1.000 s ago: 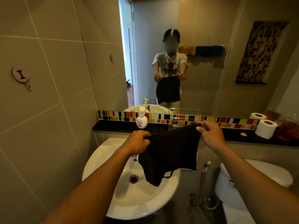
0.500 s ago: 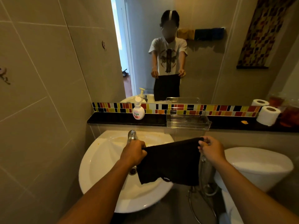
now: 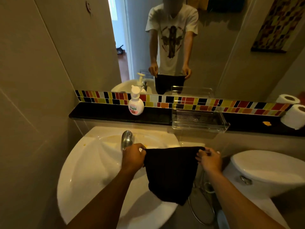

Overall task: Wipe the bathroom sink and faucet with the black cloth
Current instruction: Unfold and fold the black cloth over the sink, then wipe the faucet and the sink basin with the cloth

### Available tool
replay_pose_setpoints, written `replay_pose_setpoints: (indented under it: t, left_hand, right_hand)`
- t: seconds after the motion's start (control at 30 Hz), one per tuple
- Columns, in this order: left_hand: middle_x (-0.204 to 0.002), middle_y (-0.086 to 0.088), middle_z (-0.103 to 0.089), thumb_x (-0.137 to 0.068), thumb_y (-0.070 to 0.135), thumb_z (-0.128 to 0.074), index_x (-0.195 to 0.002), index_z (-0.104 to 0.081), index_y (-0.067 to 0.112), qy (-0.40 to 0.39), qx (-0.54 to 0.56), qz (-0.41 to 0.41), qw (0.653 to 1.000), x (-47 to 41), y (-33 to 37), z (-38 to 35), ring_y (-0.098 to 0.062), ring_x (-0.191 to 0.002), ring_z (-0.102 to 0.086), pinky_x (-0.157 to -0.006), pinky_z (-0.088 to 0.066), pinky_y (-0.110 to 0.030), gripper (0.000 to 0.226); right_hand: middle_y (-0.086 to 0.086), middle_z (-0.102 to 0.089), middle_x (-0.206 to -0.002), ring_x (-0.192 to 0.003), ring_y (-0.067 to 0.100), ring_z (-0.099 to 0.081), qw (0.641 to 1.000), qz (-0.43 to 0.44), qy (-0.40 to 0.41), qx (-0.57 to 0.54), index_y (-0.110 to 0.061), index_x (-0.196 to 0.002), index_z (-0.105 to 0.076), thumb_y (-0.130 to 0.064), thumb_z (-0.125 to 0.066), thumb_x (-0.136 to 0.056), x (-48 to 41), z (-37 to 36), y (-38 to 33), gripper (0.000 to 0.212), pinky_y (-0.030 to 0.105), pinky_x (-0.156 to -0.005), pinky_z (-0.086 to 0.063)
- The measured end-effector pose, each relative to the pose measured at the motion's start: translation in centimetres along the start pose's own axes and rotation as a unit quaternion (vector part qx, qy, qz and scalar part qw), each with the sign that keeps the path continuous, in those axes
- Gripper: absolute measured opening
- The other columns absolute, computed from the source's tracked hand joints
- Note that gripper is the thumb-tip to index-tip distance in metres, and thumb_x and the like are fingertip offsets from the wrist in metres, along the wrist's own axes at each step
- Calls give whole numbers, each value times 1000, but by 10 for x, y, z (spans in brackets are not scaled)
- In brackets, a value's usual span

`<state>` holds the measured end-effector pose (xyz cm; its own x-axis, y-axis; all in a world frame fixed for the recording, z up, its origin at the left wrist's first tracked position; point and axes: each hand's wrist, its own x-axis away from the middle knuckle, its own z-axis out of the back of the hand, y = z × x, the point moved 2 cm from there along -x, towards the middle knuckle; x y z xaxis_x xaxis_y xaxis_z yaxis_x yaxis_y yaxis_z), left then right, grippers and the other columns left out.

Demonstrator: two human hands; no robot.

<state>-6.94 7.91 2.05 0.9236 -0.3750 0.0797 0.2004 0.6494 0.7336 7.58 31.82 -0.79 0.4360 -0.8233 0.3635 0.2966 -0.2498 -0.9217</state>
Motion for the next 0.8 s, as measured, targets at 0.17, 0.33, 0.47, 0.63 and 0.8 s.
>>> replay_pose_setpoints:
  t: [0.17,0.33,0.47,0.63,0.8]
  left_hand:
    - [-77,-8,-68,-93,13,-52,-96,-64,14,-24,47,27,998,-53,-10,-32,-15,-63,-68,-53,-55,-20,12]
    - [-73,-5,-65,-92,17,-50,-80,-58,20,8,63,47,997,-99,-20,-59,-17,-67,-67,-64,-59,-39,14]
    - [-76,-5,-65,-93,16,-49,-77,-53,24,44,80,98,991,-125,-27,-70,-17,-69,-66,-63,-56,-33,18]
    - [-82,-7,-65,-95,16,-49,-88,-58,14,43,108,123,986,-148,-36,-82,-18,-74,-66,-69,-56,-34,11]
    - [-108,-7,-61,-95,17,-49,-134,-43,18,-10,124,97,987,-153,-47,-95,-20,-95,-63,-77,-55,-34,40]
  right_hand:
    - [12,-66,-105,-92,27,-64,999,-24,37,-11,-10,-114,-57,-8,-52,-95,-47,-38,6,20,33,-70,-51]
    - [-2,-62,-86,-94,22,-60,997,4,57,57,-25,-84,-55,-17,-49,-97,-80,-73,8,16,40,-86,-47]
    - [3,-61,-92,-95,22,-58,995,49,64,67,-17,-100,-58,-16,-47,-98,-89,-95,7,12,33,-81,-41]
    - [8,-61,-117,-113,25,-56,989,93,43,103,-14,-126,-51,-14,-48,-97,-98,-114,13,29,30,-86,-39]
    - [4,-41,-149,-134,25,-41,964,115,-105,215,-29,-149,-16,-9,-49,-96,-98,-133,40,66,38,-105,-37]
